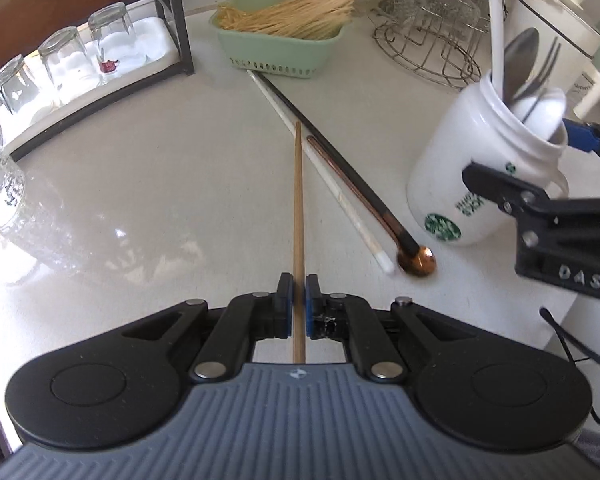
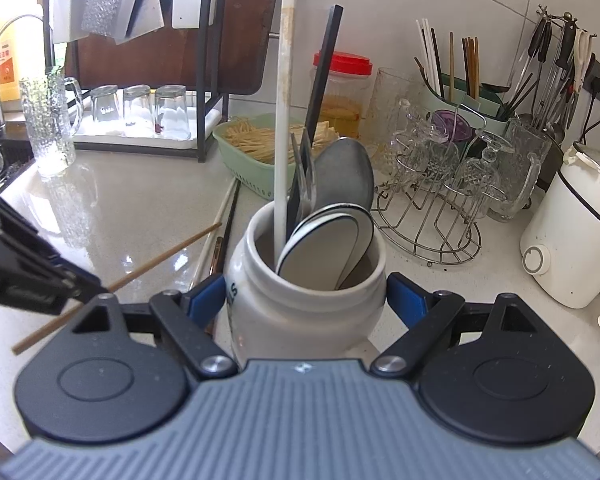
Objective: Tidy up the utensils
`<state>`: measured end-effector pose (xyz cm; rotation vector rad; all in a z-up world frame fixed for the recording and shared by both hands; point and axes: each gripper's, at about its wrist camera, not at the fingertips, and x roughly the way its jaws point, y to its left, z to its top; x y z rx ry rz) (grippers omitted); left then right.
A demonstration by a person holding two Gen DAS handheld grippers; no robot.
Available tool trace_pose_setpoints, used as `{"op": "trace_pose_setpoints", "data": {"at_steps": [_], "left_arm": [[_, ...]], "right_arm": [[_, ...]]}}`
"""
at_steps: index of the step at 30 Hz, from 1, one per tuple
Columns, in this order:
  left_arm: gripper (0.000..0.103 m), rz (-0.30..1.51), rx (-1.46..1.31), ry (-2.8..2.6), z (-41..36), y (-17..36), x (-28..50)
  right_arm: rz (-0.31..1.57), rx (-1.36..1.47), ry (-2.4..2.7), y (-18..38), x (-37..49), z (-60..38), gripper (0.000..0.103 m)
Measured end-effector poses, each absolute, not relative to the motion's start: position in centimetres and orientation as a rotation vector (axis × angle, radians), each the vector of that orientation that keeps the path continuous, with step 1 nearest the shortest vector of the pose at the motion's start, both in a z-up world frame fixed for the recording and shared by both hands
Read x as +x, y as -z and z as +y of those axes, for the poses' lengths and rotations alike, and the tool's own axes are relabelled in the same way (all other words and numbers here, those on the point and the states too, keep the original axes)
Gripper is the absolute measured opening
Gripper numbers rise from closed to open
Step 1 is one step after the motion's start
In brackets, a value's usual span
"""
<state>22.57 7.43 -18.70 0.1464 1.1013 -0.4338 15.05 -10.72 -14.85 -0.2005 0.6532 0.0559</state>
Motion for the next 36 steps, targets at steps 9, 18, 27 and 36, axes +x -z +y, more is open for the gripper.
{"op": "trace_pose_setpoints", "data": {"at_steps": [9, 18, 27, 36], "left_arm": [[0.007, 1.125, 0.17, 0.411, 8.4, 19.5, 21.7], [0.012, 1.179, 0.128, 0.401, 8.8, 19.9, 23.2], [0.029, 1.104, 0.139, 0.426, 6.5, 19.4, 25.5], [0.029, 1.02, 0.193, 0.396, 3.8, 19.6, 28.6]], "right_arm": [[0.651, -0.208, -0.055, 14.9, 15.0, -10.6, 0.089], [0.655, -0.208, -0.053, 14.9, 15.1, -10.7, 0.089], [0.651, -0.207, -0.052, 15.0, 15.1, -10.7, 0.089], [0.659, -0.219, -0.052, 15.0, 15.3, -10.7, 0.09]]}}
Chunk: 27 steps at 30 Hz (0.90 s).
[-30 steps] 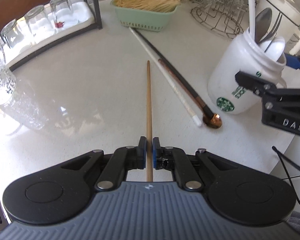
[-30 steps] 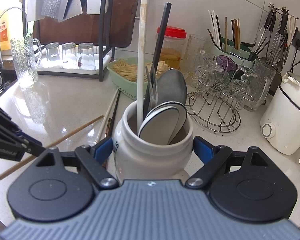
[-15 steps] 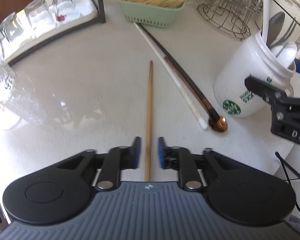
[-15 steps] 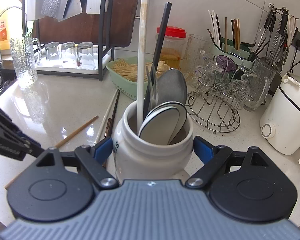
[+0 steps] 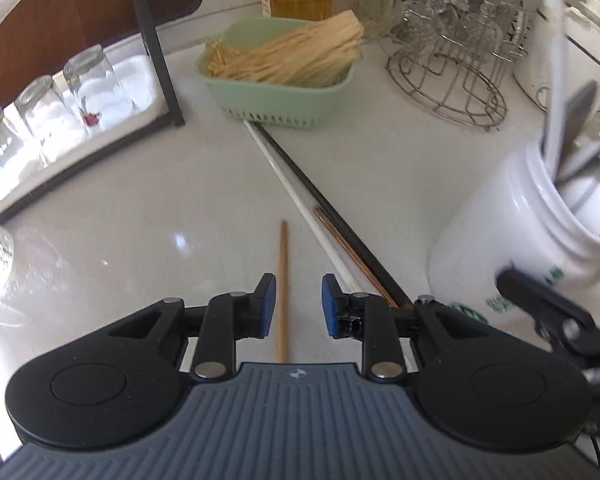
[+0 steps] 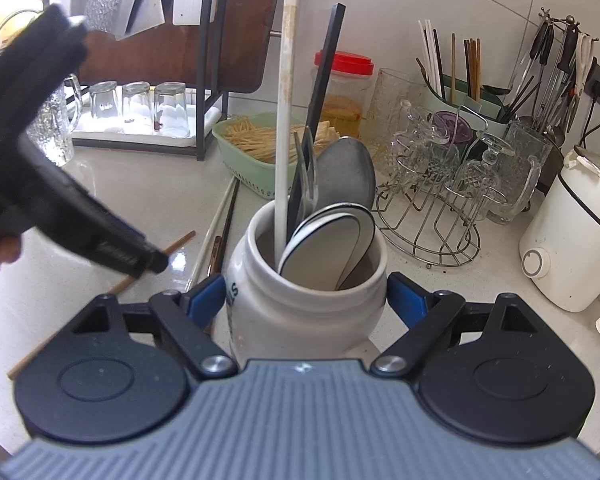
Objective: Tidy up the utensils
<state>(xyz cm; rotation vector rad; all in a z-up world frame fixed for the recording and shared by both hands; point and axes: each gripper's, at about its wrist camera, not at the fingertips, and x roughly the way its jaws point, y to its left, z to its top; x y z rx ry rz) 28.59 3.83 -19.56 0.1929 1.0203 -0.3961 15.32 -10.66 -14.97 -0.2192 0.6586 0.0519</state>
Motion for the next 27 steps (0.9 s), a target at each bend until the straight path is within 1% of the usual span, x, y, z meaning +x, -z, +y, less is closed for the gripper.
{"op": "trace_pose_setpoints", "data": {"at_steps": [6, 7, 8, 11, 13, 17, 20, 27], "left_arm": [[0.026, 0.99, 0.209, 0.402, 3.2, 20.6, 30.0], [0.025, 0.99, 0.22, 0.407, 2.9, 20.9, 30.0], [0.019, 0.99, 0.233, 0.417, 2.6, 21.1, 30.1], [0.017, 0.977, 0.258, 0.419, 2.1, 21.4, 29.9], [0.014, 0.979, 0.261, 0.411, 2.1, 21.6, 30.0], [0.013, 0.968, 0.297, 0.395, 1.8, 21.6, 30.2], [0.005, 0.973, 0.284, 0.403, 1.9, 21.6, 30.3], [0.004, 0.965, 0.313, 0.42, 1.5, 21.2, 30.0]], "right_arm": [[0.661, -0.236, -0.055, 15.0, 15.3, -10.5, 0.09], [0.663, -0.236, -0.056, 14.9, 15.4, -10.5, 0.09], [0.665, -0.239, -0.056, 14.9, 15.3, -10.5, 0.09], [0.67, -0.243, -0.058, 14.9, 15.4, -10.4, 0.09], [0.672, -0.245, -0.058, 14.9, 15.4, -10.4, 0.09], [0.673, -0.246, -0.058, 14.9, 15.4, -10.4, 0.09], [0.672, -0.246, -0.057, 14.9, 15.4, -10.4, 0.09], [0.672, -0.246, -0.059, 14.8, 15.4, -10.4, 0.09]]}}
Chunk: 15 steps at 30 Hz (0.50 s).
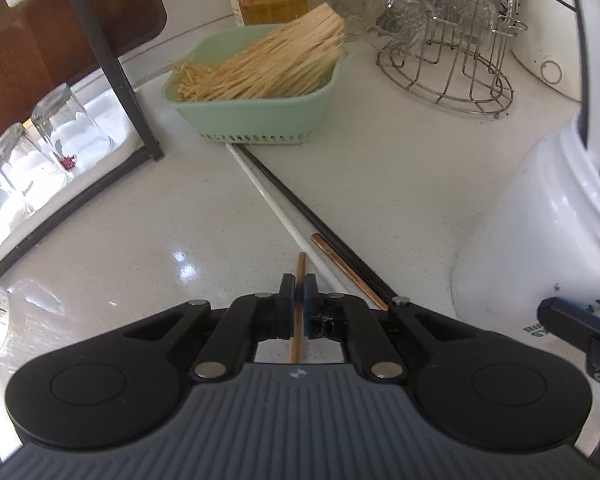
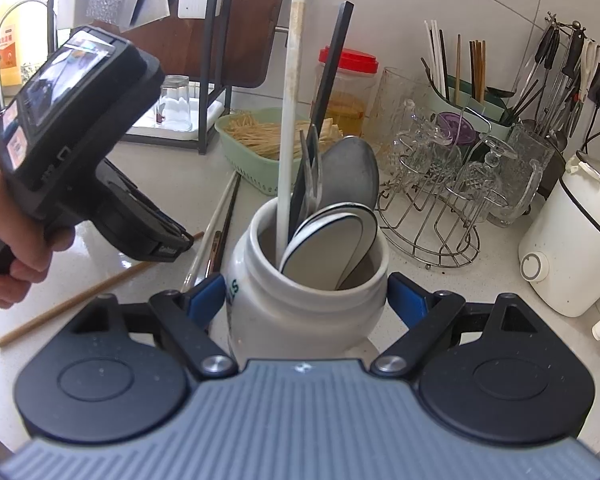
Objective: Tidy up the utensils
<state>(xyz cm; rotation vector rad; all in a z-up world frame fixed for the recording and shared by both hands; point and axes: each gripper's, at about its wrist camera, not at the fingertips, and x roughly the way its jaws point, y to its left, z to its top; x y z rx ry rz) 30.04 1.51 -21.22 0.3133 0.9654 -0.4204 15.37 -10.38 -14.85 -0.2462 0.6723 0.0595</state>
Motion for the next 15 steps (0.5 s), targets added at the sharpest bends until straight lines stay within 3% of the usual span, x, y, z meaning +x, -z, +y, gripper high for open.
{"op": "trace_pose_setpoints", "data": {"at_steps": [15], "left_arm": [[0.004, 0.869, 0.134, 0.305, 3.0, 12.6, 25.4]], "right_arm": [[0.664, -0.251, -0.153, 14.7, 15.0, -11.5, 0.089]]}}
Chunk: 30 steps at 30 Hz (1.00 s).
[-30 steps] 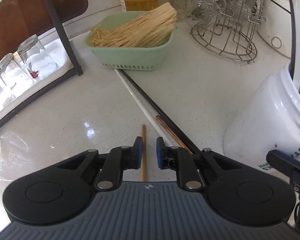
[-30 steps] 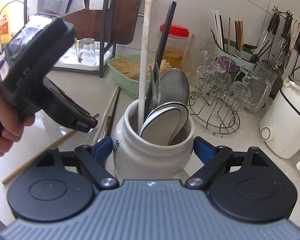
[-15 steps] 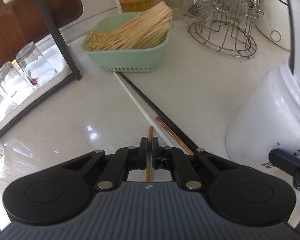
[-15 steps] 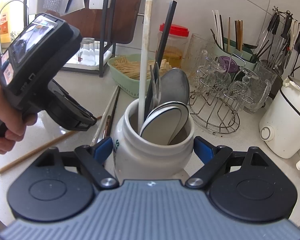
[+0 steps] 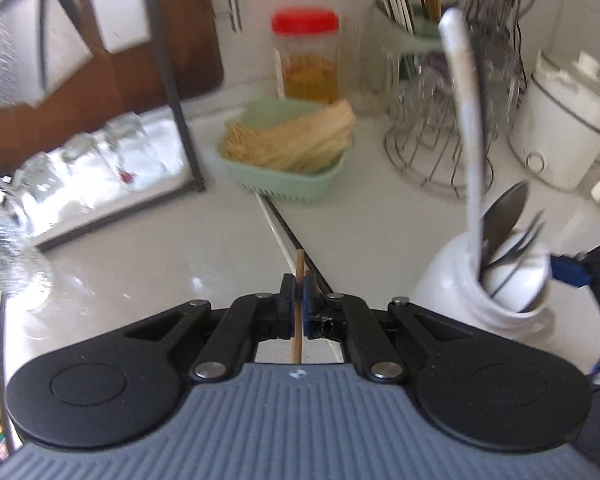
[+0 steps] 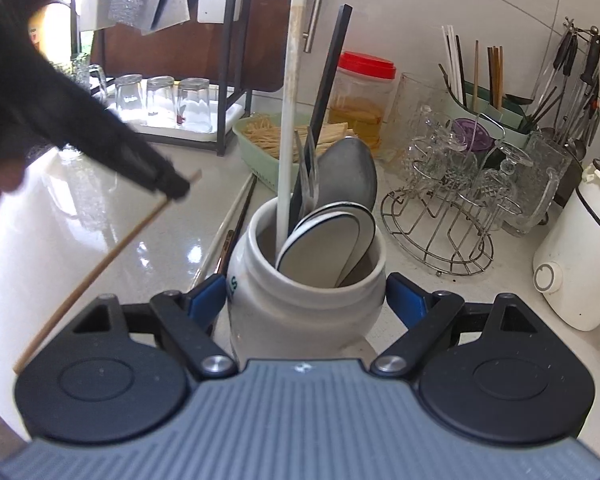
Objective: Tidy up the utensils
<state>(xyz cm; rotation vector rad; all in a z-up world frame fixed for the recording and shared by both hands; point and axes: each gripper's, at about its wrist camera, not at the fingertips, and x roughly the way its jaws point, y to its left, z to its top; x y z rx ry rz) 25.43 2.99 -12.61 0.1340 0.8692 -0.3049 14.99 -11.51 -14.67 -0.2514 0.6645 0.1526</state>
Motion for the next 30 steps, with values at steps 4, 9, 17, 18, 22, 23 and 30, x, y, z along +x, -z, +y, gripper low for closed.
{"op": "trace_pose_setpoints", "data": {"at_steps": [4, 9, 17, 18, 22, 23, 30], "left_arm": [[0.004, 0.816, 0.077, 0.282, 3.5, 10.2, 23.0], [0.004, 0.775, 0.017, 0.274, 3.8, 7.8, 20.2], [0.003, 0.714, -0.041, 0.256, 4.5, 5.0, 16.6], [0.003, 0.705, -0.052, 0.262, 4.5, 4.4, 16.1], [0.003, 0.67, -0.073, 0.273, 4.4, 2.7, 14.3], [0.002, 0.664, -0.083, 0.276, 4.4, 2.4, 13.9], [0.001, 0.622, -0.095, 0.284, 4.2, 0.5, 12.6]], "right_arm": [[0.664, -0.253, -0.182, 14.6, 15.1, -11.9, 0.088], [0.65, -0.265, -0.214, 14.7, 15.0, -12.2, 0.088], [0.625, -0.268, -0.248, 15.0, 14.5, -12.7, 0.088], [0.626, -0.267, -0.249, 14.9, 14.5, -12.8, 0.088], [0.618, -0.268, -0.256, 15.0, 14.4, -12.8, 0.088], [0.617, -0.267, -0.257, 15.0, 14.4, -12.9, 0.088], [0.614, -0.259, -0.261, 15.0, 14.2, -13.0, 0.088]]}}
